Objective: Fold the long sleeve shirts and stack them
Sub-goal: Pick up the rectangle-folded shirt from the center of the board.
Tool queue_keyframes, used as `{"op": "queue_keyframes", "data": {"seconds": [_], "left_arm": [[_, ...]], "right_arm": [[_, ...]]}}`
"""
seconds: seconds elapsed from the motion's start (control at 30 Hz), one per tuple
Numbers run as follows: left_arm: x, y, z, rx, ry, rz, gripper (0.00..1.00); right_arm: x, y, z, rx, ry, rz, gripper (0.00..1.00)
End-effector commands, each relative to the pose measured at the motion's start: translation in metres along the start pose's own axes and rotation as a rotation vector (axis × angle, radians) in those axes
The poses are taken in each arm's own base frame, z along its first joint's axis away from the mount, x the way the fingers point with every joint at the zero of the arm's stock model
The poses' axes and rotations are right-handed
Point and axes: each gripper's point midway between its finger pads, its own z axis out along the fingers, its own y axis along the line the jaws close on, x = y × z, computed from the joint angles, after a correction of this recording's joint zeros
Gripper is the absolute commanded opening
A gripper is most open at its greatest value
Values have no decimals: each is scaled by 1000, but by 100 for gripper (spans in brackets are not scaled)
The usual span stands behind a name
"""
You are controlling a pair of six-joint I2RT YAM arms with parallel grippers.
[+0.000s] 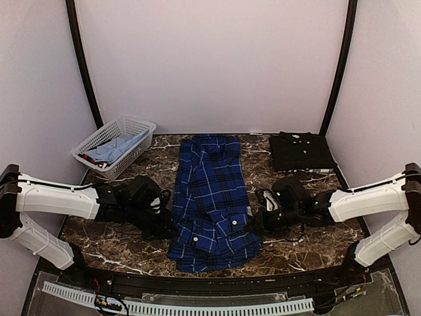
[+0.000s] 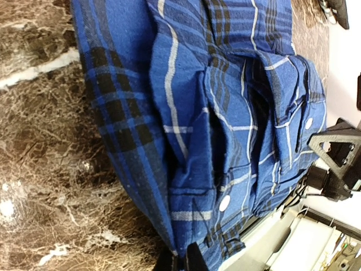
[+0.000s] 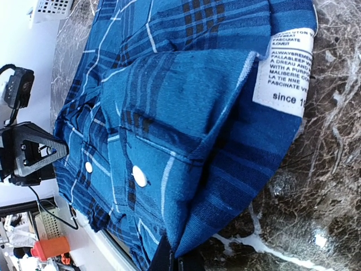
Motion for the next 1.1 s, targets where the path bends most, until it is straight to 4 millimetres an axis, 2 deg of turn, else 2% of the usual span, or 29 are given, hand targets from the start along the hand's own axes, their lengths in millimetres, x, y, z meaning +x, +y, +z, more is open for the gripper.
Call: {"op": "queue_keyframes", "data": {"seconds": [0.0,0.17,0.23,0.33,0.5,0.6,0.87,1.07], "left_arm": [[12,14,4,-2,43,5,9],[19,25,2,-46,49,48,39],[20,31,-1,-67,42,58,48],[23,38,-5,-78,30,64,53],[26,54,-1,-119,28,56,52],[27,58,1,-124,22,49,48],[42,53,15,-75,54,48,43],[62,53,25,-60,101,24,41]], "right_arm": [[9,6,-6,-47,7,-30,12],[30,-7,-7,-42,22,-27,37],[35,-12,-8,-35,21,-22,43],[40,-17,-8,-24,24,-25,47],[44,-25,-3,-16,24,-5,49],[54,-34,-2,-25,38,27,49],[76,-31,-4,-29,64,15,49],[88,-25,-3,-47,84,18,46]]}}
